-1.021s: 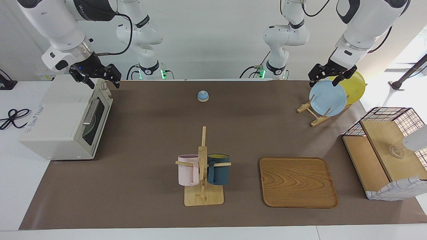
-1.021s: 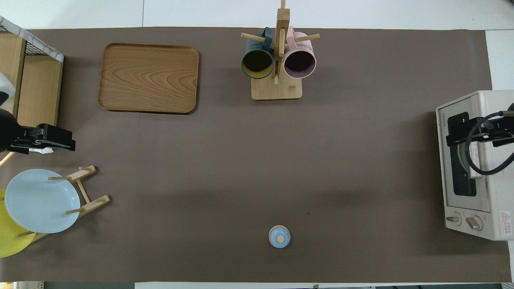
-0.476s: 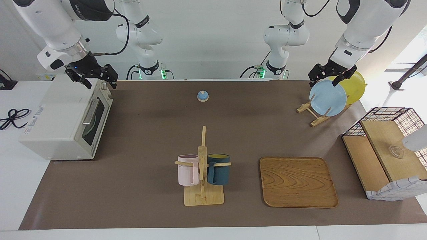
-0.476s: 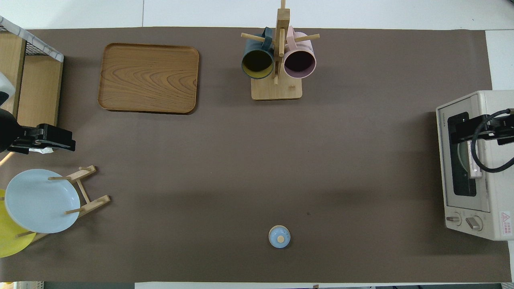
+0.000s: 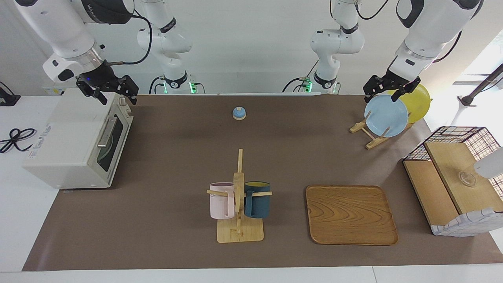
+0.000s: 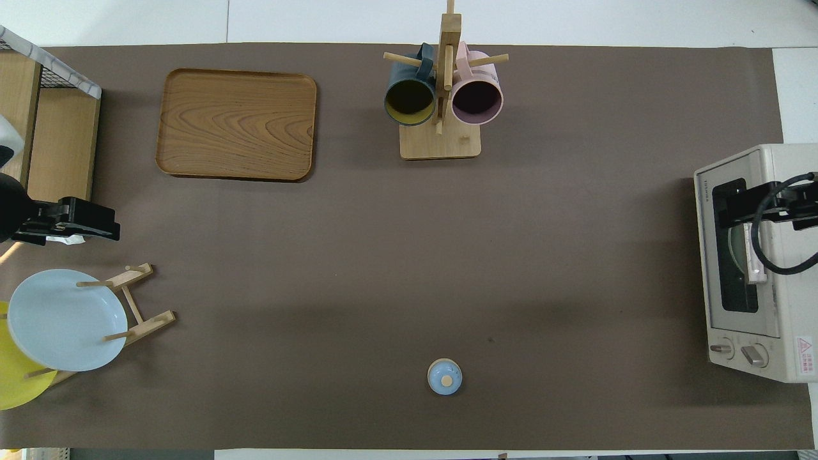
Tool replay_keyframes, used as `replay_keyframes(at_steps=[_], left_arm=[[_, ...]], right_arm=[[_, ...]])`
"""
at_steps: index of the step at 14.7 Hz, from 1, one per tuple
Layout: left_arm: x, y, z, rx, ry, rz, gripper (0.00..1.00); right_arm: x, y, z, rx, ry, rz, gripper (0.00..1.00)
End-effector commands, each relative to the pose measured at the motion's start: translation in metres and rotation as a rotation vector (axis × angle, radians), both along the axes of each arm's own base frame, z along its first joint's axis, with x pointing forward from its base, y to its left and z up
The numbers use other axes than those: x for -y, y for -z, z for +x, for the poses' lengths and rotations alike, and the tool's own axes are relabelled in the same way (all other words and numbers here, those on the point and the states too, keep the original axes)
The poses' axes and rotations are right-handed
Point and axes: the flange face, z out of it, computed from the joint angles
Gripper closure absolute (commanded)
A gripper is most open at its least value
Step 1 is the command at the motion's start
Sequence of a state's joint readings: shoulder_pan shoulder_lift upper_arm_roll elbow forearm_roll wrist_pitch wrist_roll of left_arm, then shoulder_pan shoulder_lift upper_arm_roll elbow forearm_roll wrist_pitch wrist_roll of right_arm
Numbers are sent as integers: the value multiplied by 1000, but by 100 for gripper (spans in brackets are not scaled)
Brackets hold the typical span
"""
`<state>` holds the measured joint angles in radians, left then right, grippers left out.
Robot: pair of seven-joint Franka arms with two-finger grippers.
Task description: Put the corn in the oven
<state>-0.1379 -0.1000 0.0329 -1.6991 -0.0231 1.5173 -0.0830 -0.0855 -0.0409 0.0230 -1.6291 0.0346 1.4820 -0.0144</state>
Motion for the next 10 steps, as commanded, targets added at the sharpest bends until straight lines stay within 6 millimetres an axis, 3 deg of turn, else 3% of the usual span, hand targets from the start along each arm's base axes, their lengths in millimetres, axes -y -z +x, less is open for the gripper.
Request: replay_keyframes(at_steps=[1, 10], left_arm=[[-3, -4, -1, -4, 0, 14, 0], [-3, -4, -1, -4, 0, 14, 0]], right_arm=[[2, -2, 4, 1, 18, -4, 0], [0, -2, 5, 9, 5, -24, 0]])
